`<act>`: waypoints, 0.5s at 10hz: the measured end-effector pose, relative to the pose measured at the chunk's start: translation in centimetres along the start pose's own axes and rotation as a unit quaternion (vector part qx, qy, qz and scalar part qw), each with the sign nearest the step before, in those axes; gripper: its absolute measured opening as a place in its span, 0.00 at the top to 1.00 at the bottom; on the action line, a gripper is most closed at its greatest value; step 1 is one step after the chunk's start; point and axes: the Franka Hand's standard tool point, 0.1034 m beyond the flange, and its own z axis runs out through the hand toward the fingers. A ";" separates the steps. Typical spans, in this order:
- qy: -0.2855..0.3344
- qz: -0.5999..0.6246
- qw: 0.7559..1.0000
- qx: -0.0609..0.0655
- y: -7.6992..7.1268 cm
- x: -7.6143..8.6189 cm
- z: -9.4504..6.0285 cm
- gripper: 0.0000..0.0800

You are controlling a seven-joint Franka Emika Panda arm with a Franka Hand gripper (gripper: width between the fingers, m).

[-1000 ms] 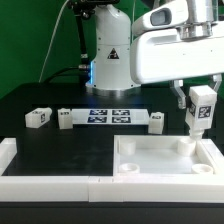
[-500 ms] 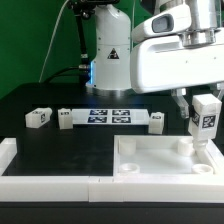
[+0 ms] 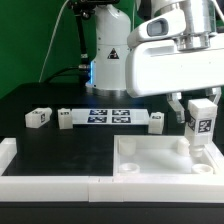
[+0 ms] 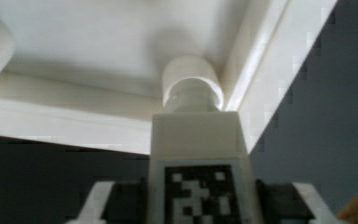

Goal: Assemble one leg

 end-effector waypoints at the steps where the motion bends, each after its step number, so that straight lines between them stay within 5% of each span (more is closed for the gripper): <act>1: 0.000 0.001 1.000 0.000 0.1 0.2 0.4 0.64; 5: -0.002 0.004 1.000 0.002 0.1 0.3 1.7 0.64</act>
Offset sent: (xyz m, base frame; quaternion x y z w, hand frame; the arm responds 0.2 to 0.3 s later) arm 0.0159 0.0006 -0.0078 0.0018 0.0058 0.0047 1.0000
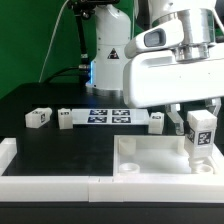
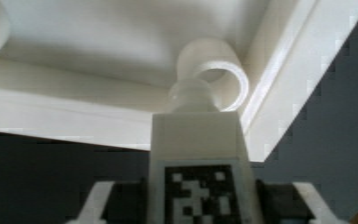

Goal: Assemble one leg

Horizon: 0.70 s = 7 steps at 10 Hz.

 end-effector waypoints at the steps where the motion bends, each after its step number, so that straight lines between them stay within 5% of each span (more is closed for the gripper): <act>1: -0.001 -0.001 1.000 0.001 -0.2 -0.1 0.2 0.64; 7: 0.016 -0.007 1.000 -0.001 -0.9 0.1 0.4 0.64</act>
Offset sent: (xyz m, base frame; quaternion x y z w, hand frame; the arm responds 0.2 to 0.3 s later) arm -0.0086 0.0032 -0.0105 -0.0068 0.0019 0.0158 0.9998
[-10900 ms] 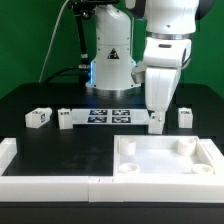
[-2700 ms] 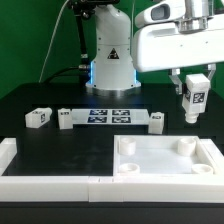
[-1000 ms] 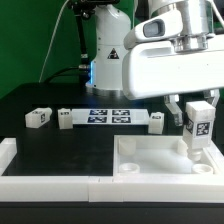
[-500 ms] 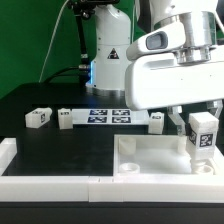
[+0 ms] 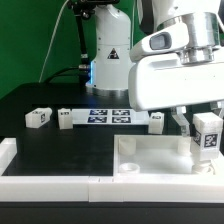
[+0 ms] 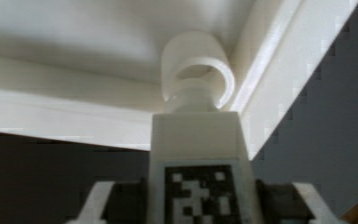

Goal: Assemble one leg

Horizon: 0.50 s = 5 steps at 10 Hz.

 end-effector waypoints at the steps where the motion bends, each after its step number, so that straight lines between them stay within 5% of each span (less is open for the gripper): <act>1: -0.001 -0.001 1.000 0.000 -0.1 -0.1 0.0 0.64; 5: -0.003 -0.001 1.000 0.000 -0.1 -1.0 0.7 0.64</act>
Offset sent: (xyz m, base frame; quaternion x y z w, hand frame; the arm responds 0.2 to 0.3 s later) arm -0.0084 0.0004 -0.0095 0.0016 0.0079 0.0037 1.0000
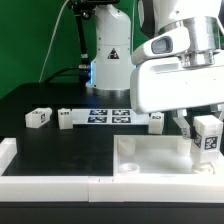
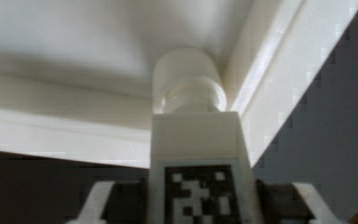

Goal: Assemble one leg

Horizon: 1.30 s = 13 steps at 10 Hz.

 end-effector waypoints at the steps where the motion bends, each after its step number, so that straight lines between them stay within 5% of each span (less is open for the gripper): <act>1: 0.000 0.000 1.000 0.000 0.0 -0.3 0.5 0.64; 7: 0.013 0.000 1.000 -0.002 0.0 -0.1 0.7 0.64; 9: 0.013 0.000 1.000 -0.002 0.0 -0.1 0.7 0.29; 10: 0.013 0.000 1.000 -0.002 0.0 -0.1 0.7 0.21; 13: 0.013 0.000 1.000 -0.002 0.0 -0.1 0.7 0.19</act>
Offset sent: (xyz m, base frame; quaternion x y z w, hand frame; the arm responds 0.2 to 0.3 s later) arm -0.0010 -0.0003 -0.0124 -0.0108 0.0011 0.0088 0.9999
